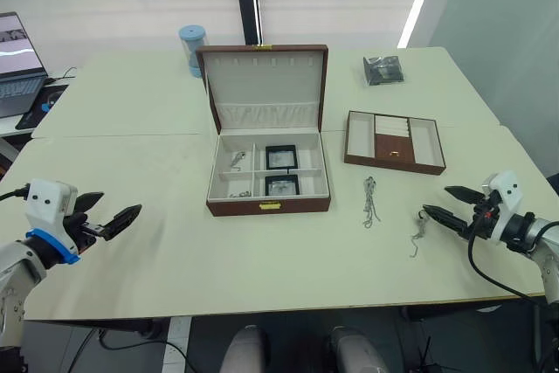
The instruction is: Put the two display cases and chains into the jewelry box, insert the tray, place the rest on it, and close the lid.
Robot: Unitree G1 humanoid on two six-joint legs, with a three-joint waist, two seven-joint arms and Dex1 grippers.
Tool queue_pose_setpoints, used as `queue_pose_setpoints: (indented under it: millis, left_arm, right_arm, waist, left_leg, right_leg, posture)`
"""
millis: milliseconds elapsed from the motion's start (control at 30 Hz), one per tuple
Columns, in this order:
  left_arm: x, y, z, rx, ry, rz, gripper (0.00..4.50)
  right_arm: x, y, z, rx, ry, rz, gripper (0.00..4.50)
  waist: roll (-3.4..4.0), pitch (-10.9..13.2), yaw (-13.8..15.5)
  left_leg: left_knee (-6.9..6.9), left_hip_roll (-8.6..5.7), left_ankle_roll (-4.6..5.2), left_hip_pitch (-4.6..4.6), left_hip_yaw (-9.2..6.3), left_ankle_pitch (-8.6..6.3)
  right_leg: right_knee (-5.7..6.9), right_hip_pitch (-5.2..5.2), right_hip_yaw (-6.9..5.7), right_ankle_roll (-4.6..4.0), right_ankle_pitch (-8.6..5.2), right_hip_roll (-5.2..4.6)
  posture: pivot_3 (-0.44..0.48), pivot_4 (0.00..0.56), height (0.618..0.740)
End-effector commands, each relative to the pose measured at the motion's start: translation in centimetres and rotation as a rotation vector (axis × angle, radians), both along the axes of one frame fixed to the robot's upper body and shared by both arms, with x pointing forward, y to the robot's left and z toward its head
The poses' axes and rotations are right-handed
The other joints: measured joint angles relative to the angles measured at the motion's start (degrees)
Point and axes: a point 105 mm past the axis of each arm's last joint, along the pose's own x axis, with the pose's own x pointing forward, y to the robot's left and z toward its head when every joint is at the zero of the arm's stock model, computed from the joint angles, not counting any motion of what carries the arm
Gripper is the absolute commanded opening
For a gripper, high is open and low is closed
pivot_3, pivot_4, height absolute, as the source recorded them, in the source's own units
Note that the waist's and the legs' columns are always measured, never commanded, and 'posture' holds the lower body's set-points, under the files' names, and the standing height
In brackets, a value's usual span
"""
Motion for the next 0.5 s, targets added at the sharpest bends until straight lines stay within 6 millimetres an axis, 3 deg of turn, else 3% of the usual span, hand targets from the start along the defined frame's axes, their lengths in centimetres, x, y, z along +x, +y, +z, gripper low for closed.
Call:
queue_pose_setpoints:
  millis: [33,500]
  left_arm:
    - [0.1,0.4,1.5,0.043,-0.042,-0.003,4.50]
    - [-0.1,0.6,1.5,0.049,-0.049,0.018,4.50]
  right_arm:
    - [0.1,-0.7,1.1,-0.009,-0.047,-0.018,4.48]
    - [0.3,-3.2,0.3,-0.100,-0.054,-0.120,4.48]
  waist:
    - [0.00,0.00,-0.02]
    - [0.00,0.00,-0.02]
  left_leg:
    - [0.00,0.00,0.00,0.00,0.01,0.00]
    - [0.00,0.01,0.00,0.01,0.02,0.00]
  right_leg:
    - [0.00,0.00,0.01,0.00,0.00,0.00]
    - [0.02,0.00,0.01,0.00,0.00,0.00]
  posture:
    - [0.000,0.150,0.740]
    - [0.000,0.150,0.740]
